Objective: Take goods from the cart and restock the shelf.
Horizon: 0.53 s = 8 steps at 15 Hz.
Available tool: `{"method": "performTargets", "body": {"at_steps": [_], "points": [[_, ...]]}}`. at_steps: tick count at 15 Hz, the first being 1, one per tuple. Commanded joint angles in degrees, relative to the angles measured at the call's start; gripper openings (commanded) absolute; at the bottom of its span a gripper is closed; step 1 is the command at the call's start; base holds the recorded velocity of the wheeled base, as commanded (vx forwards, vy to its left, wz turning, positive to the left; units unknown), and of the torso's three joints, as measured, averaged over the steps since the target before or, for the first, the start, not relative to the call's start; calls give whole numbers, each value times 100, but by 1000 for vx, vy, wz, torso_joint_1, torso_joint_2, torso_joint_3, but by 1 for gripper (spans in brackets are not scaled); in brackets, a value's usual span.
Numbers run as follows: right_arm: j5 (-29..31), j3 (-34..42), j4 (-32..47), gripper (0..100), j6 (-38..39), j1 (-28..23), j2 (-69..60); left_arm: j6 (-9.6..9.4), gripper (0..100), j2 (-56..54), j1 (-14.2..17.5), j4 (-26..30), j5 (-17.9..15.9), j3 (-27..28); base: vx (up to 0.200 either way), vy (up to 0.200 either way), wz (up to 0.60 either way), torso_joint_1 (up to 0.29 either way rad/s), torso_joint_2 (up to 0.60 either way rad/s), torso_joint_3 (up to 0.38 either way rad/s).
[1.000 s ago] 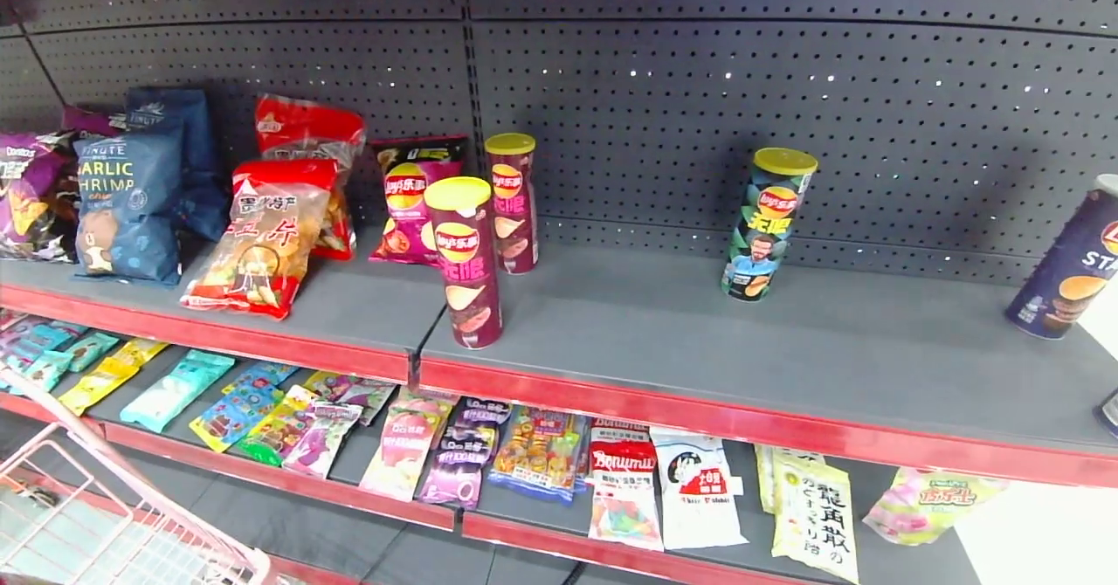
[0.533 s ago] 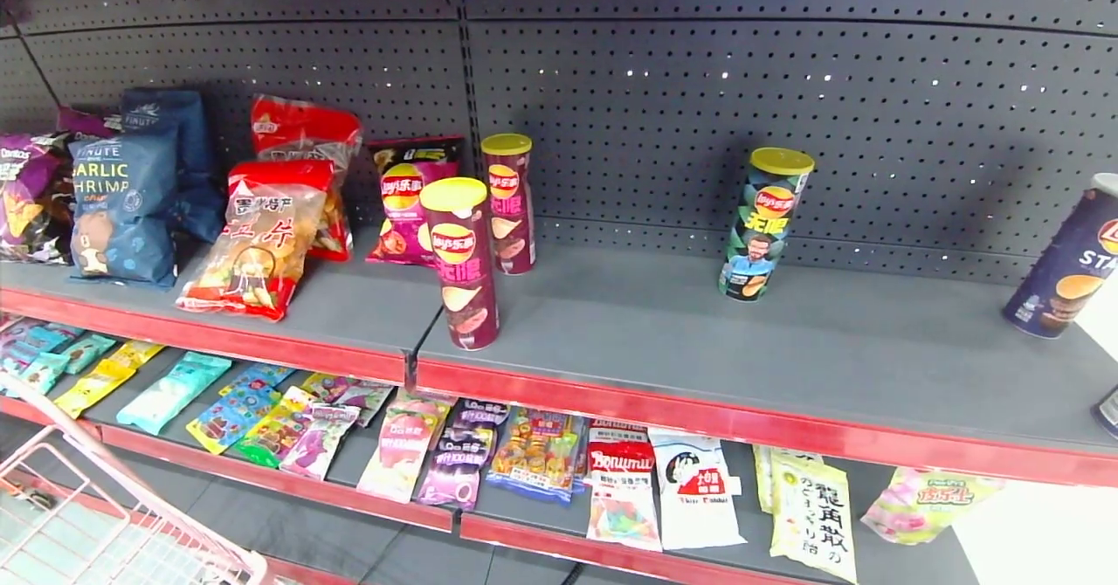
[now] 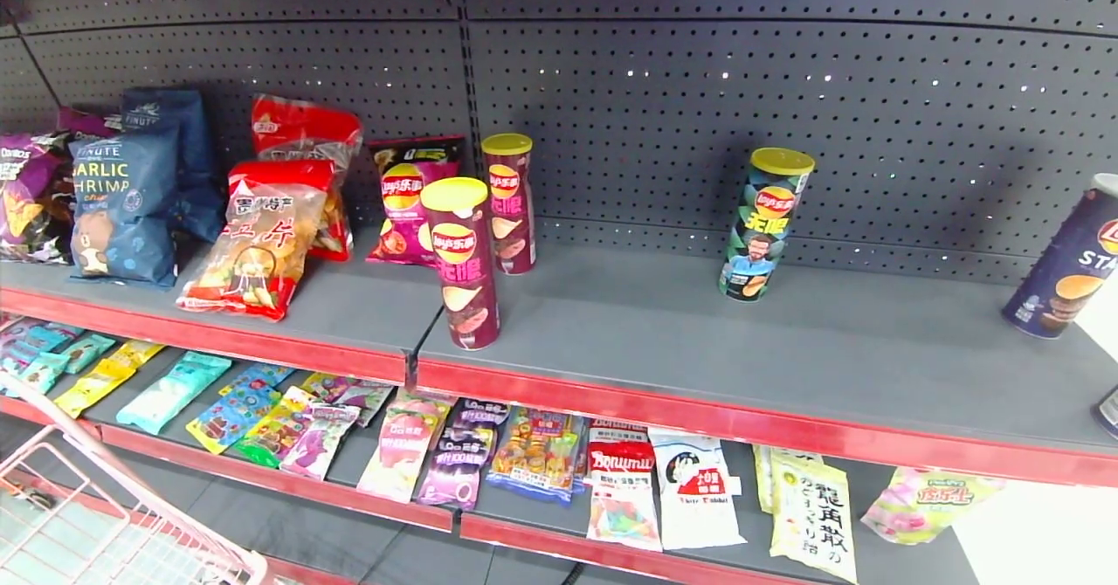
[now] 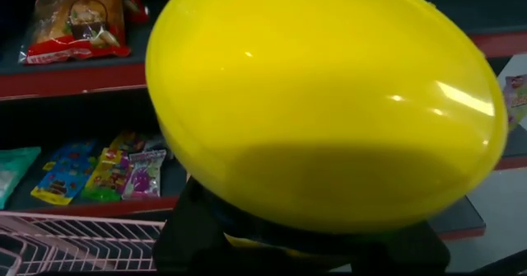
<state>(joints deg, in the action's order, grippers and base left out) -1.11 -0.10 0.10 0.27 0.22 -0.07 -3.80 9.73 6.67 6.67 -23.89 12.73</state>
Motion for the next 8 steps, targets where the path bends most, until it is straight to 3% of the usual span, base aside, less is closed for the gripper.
{"method": "performTargets", "body": {"at_steps": [1,4,6,8], "points": [[-3,1,-1,100,-9,4,7,-33,0,20,1,-8,8,28,0,0,0,0,0,0],[-3,1,-1,100,-9,4,7,-279,0,47,19,124,16,19,0,0,0,0,0,0],[-30,1,-1,100,-9,4,7,-604,0,346,-52,186,16,125,0,0,0,0,0,0],[-30,1,-1,100,-18,4,7,-666,0,372,-52,195,25,151,0,0,0,0,0,0]]}}
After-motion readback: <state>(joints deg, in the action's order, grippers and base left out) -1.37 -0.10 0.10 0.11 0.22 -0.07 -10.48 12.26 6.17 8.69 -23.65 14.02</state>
